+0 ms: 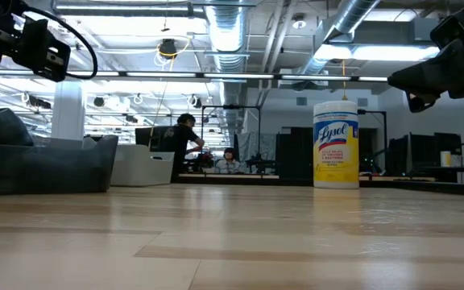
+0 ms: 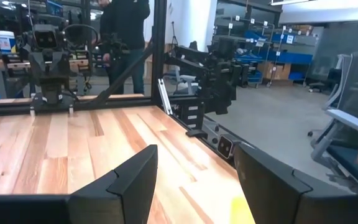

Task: Pick & Place Travel size toiletries
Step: Return to Home Position

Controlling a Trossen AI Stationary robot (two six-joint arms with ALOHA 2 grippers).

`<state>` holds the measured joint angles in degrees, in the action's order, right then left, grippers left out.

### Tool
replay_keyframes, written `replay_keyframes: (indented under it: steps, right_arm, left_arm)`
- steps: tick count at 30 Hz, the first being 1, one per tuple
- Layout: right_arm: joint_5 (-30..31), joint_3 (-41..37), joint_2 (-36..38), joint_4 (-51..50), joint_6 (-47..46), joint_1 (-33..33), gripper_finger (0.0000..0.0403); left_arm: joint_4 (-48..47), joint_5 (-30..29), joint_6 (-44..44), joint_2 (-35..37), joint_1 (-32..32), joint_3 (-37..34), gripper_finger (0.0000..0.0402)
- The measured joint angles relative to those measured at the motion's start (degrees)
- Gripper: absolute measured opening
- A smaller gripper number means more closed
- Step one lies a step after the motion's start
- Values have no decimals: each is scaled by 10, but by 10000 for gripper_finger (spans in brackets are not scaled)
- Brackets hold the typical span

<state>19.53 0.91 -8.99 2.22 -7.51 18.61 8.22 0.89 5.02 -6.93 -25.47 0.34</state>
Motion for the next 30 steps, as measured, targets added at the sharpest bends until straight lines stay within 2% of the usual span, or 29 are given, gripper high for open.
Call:
replay_keyframes:
  steps: [22,30]
  right_arm:
    - [0,0,0,0,0,0,39]
    - [0,0,0,0,0,0,39]
  left_arm:
    - [2,0,0,-11,0,0,209]
    - [-71,-4,0,47,19,1,209]
